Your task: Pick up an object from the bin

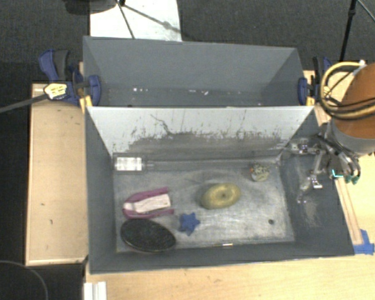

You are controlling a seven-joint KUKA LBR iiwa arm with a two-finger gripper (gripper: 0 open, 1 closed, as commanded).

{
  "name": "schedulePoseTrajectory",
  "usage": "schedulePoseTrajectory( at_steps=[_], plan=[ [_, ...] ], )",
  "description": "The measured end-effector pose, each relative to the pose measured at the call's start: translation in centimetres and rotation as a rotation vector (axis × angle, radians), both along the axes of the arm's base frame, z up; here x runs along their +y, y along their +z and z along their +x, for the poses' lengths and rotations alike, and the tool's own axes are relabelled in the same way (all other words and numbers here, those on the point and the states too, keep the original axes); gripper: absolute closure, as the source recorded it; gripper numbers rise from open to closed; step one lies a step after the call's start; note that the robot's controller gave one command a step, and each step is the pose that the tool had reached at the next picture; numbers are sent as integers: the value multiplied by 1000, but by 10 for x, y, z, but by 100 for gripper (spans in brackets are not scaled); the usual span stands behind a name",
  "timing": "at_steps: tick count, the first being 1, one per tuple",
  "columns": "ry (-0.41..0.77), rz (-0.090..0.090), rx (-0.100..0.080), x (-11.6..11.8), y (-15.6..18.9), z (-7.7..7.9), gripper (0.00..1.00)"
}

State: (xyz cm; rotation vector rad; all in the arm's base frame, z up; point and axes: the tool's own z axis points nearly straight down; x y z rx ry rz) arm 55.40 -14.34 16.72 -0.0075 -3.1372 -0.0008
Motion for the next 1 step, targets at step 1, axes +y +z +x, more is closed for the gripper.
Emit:
schedulePoseTrajectory(
  at_steps=[1],
  plan=[
    [-179,-1,-7,96,-94,35,0]
  ],
)
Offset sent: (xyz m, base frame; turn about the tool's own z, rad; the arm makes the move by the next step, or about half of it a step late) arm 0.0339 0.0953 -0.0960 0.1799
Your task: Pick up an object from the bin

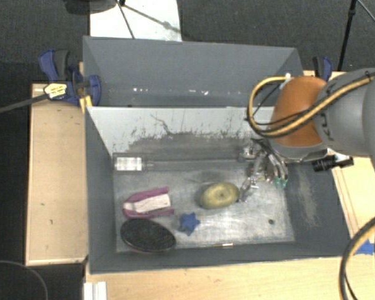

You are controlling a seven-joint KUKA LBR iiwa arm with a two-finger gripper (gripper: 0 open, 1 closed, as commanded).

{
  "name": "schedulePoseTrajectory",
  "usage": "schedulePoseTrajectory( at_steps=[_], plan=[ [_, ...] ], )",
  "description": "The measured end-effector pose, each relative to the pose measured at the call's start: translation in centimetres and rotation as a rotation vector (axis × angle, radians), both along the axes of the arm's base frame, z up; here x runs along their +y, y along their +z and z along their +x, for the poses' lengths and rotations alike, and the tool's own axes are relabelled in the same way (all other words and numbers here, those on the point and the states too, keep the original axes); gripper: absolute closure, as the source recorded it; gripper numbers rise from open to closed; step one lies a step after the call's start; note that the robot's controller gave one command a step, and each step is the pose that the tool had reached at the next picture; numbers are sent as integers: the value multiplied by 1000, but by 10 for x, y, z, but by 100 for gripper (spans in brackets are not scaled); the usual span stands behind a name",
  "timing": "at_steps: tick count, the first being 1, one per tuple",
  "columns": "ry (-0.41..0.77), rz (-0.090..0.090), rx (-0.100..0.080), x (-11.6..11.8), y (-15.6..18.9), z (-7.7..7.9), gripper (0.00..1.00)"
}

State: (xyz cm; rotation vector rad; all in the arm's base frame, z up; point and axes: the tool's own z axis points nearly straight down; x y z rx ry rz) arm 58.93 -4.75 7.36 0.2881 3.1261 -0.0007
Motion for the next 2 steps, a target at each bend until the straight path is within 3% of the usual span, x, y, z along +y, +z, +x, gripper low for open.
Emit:
schedulePoseTrajectory(
  at_steps=[1,2],
  plan=[
    [146,0,-3,50,-1,-25,0],
    [145,2,1,86,-2,-36,0]
  ],
)
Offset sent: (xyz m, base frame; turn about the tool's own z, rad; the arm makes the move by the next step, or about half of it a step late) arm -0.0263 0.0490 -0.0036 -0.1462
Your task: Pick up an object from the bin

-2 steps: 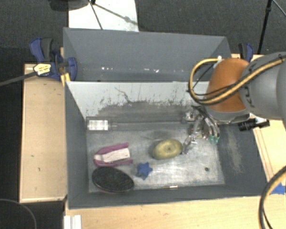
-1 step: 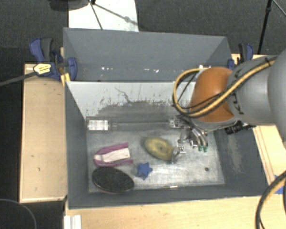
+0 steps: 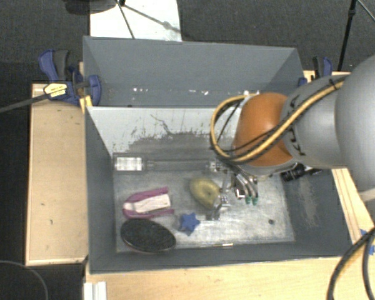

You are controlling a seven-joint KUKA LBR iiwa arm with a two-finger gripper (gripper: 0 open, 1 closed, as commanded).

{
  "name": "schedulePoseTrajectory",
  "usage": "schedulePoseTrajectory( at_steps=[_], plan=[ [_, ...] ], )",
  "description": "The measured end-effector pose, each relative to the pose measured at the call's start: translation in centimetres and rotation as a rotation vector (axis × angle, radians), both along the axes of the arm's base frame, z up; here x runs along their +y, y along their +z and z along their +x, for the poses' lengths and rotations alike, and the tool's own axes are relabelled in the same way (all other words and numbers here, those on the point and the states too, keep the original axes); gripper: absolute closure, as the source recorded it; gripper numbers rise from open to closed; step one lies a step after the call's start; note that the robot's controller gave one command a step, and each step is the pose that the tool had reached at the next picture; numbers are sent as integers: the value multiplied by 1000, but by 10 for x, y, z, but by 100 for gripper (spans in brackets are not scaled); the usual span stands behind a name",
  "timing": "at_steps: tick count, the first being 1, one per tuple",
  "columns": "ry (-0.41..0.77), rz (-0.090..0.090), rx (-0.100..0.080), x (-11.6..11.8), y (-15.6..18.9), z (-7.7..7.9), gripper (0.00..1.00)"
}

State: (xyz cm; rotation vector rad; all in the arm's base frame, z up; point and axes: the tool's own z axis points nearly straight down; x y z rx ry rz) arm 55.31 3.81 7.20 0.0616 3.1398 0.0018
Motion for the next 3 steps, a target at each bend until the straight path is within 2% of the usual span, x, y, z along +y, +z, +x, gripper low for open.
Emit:
schedulePoseTrajectory(
  at_steps=[1,2,3],
  plan=[
    [2,0,1,-1,0,0,100],
    [95,-1,-11,3,156,8,100],
    [97,-1,-2,2,151,6,0]
  ],
)
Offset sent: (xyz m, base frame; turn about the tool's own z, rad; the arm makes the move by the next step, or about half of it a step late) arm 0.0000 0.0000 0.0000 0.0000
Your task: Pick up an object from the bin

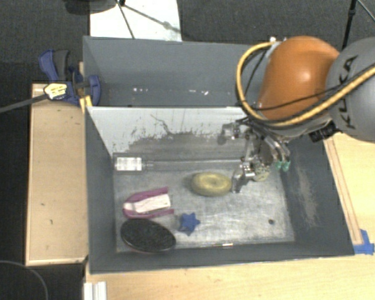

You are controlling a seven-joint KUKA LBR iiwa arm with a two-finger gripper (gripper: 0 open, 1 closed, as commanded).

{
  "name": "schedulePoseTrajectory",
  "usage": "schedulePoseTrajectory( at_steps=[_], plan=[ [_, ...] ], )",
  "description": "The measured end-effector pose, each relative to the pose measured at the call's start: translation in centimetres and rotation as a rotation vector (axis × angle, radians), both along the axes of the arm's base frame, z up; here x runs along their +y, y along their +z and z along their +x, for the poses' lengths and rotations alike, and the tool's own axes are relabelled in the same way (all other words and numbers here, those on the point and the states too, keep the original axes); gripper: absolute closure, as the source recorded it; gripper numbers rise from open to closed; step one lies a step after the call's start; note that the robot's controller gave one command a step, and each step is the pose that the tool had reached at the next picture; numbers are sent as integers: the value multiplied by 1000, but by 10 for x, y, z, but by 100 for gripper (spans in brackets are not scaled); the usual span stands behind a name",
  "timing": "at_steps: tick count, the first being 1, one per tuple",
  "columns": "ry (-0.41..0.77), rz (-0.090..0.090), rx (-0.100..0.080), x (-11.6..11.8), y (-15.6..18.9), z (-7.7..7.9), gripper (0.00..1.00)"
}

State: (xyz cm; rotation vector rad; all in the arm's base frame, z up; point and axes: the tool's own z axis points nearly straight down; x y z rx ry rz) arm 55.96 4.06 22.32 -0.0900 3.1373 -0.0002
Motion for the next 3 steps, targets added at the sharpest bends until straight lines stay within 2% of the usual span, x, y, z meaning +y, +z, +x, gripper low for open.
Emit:
schedulePoseTrajectory(
  at_steps=[1,2,3],
  plan=[
    [-219,1,2,-20,-154,9,0],
    [-214,2,3,-19,-151,10,100],
    [-249,3,-9,-24,-16,22,100]
  ],
)
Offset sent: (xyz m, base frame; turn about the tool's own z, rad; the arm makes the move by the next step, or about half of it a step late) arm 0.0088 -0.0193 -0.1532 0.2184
